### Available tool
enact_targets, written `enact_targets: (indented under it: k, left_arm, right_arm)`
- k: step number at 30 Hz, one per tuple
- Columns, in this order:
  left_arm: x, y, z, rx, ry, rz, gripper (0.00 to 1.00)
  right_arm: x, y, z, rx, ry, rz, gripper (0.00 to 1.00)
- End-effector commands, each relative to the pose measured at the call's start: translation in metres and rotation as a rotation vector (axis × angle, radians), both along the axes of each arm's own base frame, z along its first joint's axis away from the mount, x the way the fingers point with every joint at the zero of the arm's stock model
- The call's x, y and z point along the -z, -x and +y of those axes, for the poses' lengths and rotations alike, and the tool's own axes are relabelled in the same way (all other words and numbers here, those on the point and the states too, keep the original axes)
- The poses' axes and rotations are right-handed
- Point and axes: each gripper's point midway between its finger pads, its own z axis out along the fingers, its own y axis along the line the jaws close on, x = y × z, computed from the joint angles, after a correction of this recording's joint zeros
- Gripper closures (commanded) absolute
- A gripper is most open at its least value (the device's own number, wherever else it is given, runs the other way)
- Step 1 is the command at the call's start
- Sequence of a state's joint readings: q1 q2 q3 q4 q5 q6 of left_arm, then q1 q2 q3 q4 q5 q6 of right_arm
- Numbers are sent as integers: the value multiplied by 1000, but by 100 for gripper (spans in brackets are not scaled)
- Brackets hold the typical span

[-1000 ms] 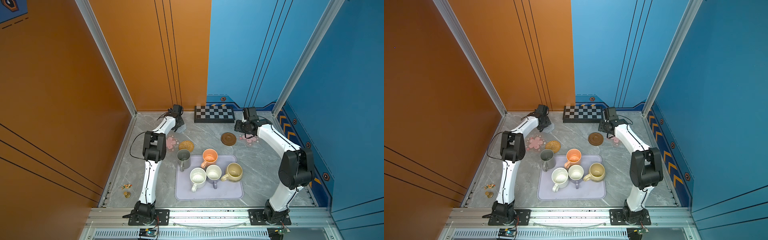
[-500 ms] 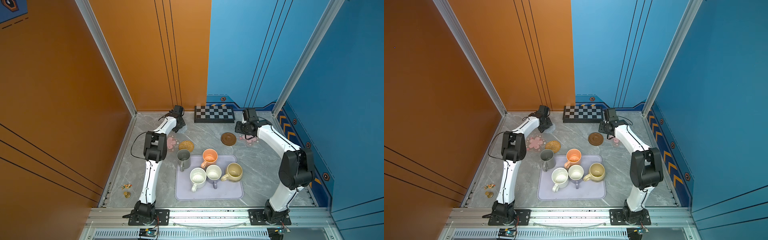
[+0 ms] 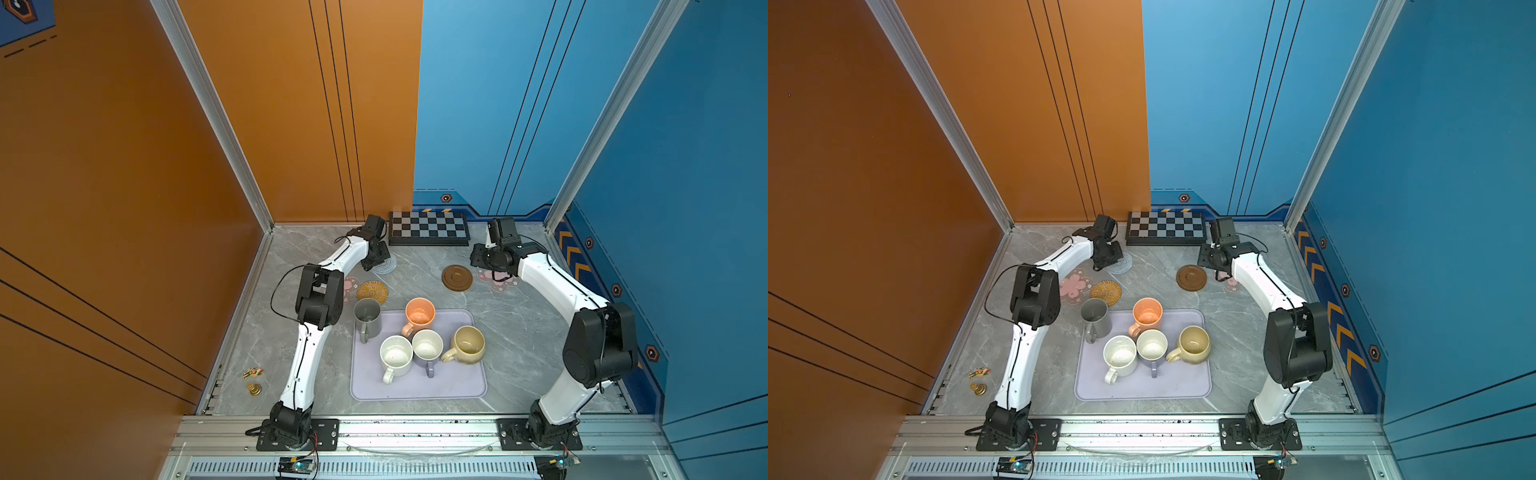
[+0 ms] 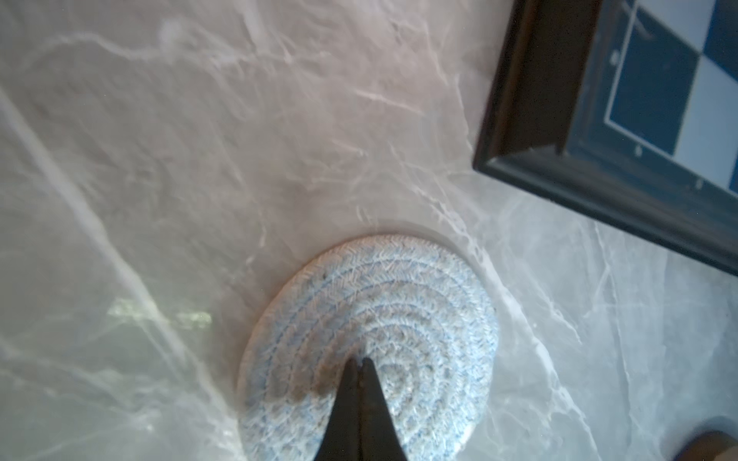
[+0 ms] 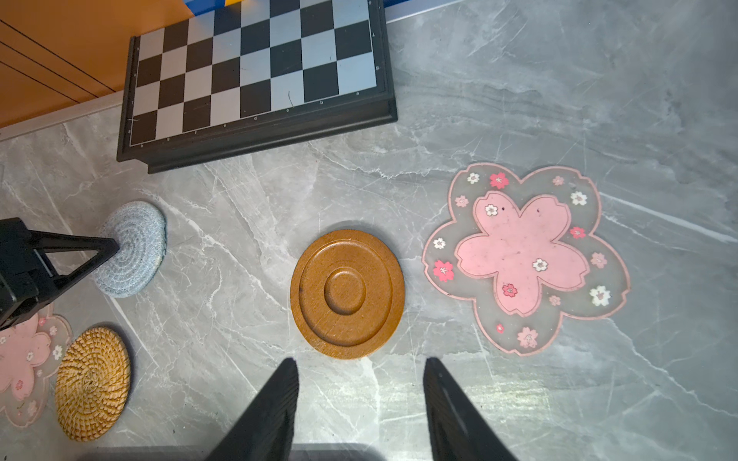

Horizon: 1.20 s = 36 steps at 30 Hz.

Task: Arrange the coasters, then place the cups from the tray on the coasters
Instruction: 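Lower the left gripper onto the blue woven coaster, then drag the blue woven coaster with the left gripper toward the brown coaster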

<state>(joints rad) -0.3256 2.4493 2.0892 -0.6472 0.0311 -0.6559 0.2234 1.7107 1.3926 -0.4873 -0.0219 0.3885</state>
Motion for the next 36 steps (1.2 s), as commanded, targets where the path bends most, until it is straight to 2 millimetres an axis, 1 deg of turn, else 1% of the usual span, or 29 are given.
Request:
enact_targets:
  k: [1, 8, 14, 18, 22, 28, 36]
  left_arm:
    - [23, 40, -3, 34, -3, 150, 100]
    - [19, 52, -13, 85, 13, 163, 100]
    - [10, 55, -30, 136, 47, 152, 100]
    - [6, 58, -38, 159, 49, 146, 100]
    - [3, 66, -50, 198, 56, 151, 100]
    - [-2, 73, -62, 230, 73, 154, 100]
    - [0, 82, -80, 270, 98, 168, 100]
  right_arm:
    - [-11, 7, 4, -25, -9, -20, 46]
    - [-15, 15, 9, -45, -34, -22, 48]
    - [-19, 21, 6, -38, -31, -32, 48]
    - [-22, 22, 8, -39, -36, -40, 48]
    - [-21, 23, 9, -37, -42, -37, 48]
    - [-19, 23, 12, -43, -42, -32, 48]
    - [-18, 22, 17, -48, -48, -33, 48]
